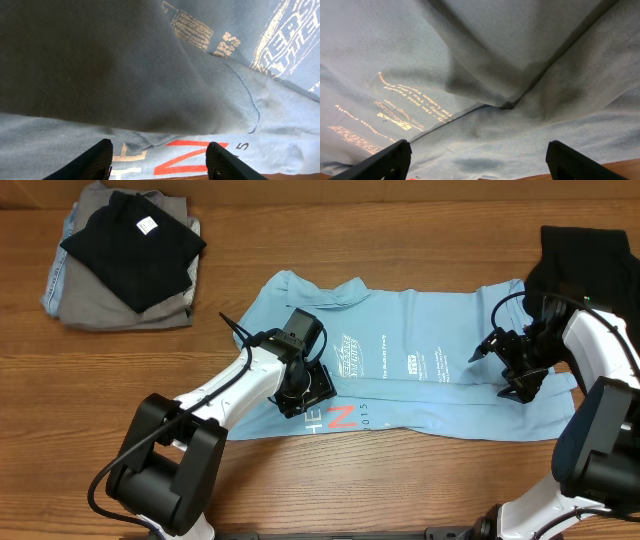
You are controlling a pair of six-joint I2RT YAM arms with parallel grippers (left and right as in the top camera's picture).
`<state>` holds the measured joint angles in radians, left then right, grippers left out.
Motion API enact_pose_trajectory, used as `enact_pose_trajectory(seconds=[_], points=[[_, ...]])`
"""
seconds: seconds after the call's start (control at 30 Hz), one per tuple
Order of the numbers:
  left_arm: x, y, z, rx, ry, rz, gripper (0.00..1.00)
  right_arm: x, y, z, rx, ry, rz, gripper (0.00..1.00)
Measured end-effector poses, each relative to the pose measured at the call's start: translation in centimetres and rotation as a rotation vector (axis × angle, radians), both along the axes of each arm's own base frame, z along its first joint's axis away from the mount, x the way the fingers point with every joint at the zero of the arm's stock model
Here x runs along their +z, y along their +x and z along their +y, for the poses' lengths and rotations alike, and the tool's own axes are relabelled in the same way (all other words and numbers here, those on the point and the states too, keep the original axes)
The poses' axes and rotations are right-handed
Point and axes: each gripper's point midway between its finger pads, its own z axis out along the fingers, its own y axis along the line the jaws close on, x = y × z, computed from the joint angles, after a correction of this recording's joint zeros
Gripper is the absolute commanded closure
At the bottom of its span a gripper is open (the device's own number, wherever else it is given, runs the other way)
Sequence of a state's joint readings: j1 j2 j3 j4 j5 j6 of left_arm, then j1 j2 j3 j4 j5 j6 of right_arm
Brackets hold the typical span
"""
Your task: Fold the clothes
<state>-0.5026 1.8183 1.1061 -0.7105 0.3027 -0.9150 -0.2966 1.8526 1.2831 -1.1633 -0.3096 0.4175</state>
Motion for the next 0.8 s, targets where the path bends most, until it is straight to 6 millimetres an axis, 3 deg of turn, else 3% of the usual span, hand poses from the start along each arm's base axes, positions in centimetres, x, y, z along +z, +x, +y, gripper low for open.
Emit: enact_pose_trajectory(seconds=[0.8], points=[[-1.5,0.2,0.9,0.047,0.079,0.009,0.45,0.0,-0.3,-0.1,0.001,-0.009,0.012,0.09]])
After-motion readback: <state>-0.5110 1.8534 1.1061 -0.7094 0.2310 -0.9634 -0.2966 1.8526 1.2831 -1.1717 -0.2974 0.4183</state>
